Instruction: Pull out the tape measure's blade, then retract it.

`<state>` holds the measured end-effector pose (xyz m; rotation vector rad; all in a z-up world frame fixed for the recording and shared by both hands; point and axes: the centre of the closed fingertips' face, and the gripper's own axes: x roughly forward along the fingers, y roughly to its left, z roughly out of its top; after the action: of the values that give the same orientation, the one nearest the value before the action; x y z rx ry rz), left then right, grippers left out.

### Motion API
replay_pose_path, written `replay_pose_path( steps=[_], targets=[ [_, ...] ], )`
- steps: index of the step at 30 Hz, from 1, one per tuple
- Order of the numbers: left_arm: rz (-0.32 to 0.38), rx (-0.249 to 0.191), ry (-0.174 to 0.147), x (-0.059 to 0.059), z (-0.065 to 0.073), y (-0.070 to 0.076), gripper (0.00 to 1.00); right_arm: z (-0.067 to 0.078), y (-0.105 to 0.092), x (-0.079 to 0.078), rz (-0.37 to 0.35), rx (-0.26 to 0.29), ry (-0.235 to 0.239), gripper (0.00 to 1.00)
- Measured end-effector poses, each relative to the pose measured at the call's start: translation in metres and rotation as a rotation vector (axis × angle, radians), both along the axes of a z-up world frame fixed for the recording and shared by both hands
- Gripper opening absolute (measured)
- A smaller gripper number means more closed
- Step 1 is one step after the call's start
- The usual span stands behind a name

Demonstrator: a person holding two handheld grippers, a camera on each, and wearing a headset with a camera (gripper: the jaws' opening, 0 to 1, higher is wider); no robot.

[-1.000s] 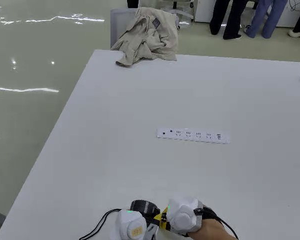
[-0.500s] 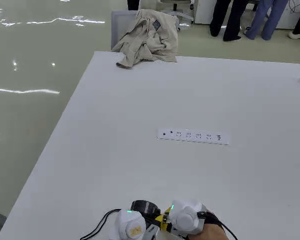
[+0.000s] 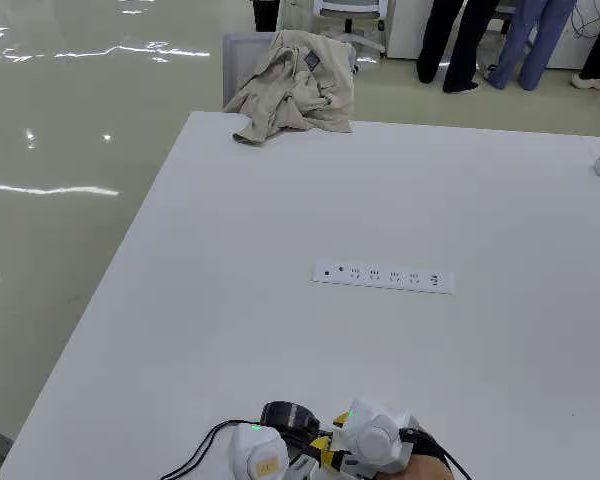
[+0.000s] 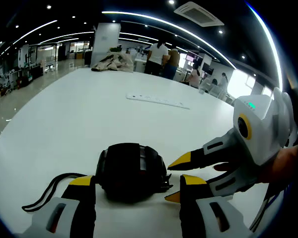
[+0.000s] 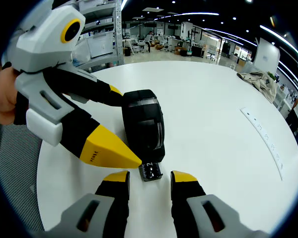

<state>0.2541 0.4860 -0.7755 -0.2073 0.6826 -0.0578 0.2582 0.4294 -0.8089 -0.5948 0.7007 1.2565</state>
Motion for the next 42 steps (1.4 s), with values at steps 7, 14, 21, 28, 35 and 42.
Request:
replay_pose_path(
  steps=[7,14,21,28,35,42],
  targets=[
    [-0.007,-0.008,-0.012,-0.005,0.007,-0.001,0.68,0.01,-0.006,-0.007,-0.049,0.029,0.005,0.37],
    [-0.019,-0.014,-0.027,-0.01,0.013,0.0,0.68,0.018,-0.01,-0.015,-0.109,0.064,0.018,0.4],
    [-0.052,-0.027,-0.029,-0.023,0.017,0.002,0.68,0.023,-0.017,-0.023,-0.184,0.099,0.043,0.44],
    [-0.076,-0.019,-0.032,-0.036,0.015,0.008,0.72,0.027,-0.023,-0.031,-0.216,0.11,0.048,0.46],
    [-0.095,-0.019,-0.051,-0.041,0.022,0.01,0.75,0.035,-0.027,-0.036,-0.244,0.129,0.052,0.5],
    [-0.125,-0.008,-0.075,-0.045,0.033,0.012,0.76,0.044,-0.032,-0.043,-0.283,0.161,0.057,0.55]
  ],
)
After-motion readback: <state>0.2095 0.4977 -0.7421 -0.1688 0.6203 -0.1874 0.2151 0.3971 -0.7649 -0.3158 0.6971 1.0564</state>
